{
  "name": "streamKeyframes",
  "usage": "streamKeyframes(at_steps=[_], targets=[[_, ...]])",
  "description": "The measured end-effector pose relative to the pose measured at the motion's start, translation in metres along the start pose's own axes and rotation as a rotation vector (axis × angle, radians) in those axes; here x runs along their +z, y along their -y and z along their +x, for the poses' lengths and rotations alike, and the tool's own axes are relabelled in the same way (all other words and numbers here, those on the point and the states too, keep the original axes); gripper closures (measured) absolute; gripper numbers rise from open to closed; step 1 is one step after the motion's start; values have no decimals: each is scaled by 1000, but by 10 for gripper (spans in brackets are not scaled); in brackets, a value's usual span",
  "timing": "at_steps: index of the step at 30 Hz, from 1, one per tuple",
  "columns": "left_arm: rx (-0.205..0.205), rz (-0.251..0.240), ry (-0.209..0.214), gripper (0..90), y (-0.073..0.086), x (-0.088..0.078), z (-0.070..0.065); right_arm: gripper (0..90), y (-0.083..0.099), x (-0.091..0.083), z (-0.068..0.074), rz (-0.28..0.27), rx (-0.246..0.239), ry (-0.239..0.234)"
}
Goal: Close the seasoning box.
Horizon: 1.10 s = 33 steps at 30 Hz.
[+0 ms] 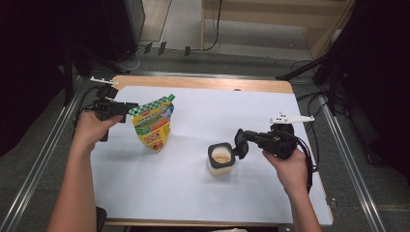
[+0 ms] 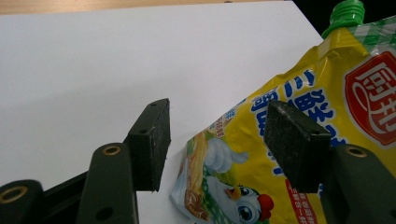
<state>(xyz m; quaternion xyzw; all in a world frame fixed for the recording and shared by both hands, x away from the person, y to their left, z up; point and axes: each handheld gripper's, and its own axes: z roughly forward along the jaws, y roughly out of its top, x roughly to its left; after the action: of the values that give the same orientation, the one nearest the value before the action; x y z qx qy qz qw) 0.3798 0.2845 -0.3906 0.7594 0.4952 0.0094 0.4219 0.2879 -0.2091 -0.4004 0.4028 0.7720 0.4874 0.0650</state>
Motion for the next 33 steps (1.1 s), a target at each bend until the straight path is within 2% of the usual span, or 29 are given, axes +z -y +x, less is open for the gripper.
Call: streamKeyframes(at_steps=[5, 12, 20, 24, 31, 33], targets=[[6, 1, 2, 417, 0, 0, -2, 900, 0, 4, 3, 19, -11, -13], [0, -7, 0, 414, 0, -2, -1, 900, 2, 18, 14, 53, -46, -49], [-4, -2, -2, 409, 0, 1, -2, 900, 8, 34, 20, 80, -48, -107], [-5, 3, -2, 408, 0, 2, -2, 900, 10, 39, 23, 98, -53, -118], [-1, 7, -1, 407, 0, 3, -2, 900, 16, 54, 31, 154, -86, -134], [-2, 8, -1, 406, 0, 2, -2, 900, 18, 59, 34, 180, -117, -126]])
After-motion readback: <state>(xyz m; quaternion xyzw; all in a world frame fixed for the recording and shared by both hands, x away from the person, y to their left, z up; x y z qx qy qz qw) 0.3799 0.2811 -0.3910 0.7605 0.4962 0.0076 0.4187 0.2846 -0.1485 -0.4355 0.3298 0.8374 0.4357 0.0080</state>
